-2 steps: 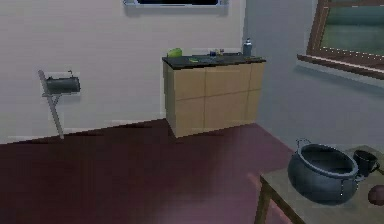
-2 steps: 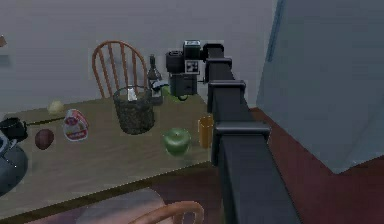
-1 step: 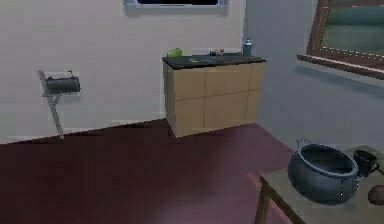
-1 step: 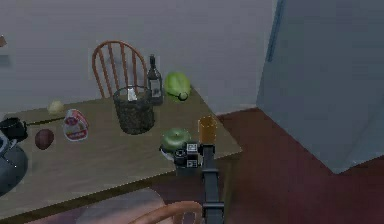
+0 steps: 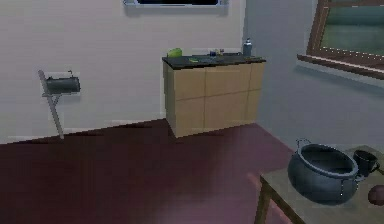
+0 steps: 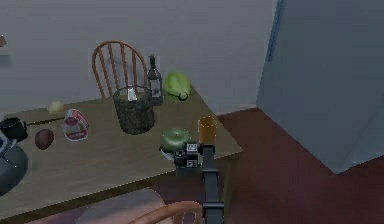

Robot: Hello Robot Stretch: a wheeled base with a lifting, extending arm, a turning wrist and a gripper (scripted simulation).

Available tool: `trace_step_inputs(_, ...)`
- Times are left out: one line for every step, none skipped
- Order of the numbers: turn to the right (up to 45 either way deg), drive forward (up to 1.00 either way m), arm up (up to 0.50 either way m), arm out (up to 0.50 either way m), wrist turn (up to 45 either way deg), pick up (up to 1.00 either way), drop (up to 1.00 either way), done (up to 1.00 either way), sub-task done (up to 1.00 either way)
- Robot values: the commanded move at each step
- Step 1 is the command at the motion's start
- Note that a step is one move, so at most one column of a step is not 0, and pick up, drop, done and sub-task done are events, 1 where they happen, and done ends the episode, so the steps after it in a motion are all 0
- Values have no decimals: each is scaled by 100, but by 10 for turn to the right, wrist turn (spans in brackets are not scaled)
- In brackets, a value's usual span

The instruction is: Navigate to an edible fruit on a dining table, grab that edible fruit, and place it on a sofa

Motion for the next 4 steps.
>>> trace_step_inputs(0,0,10,0,0,0,0,0,0)
trace_step_inputs(0,0,20,0,0,0,0,0,0)
trace_step_inputs(0,0,0,0,-450,0,0,0,0)
trace_step_inputs(0,0,0,0,-450,0,0,0,0)
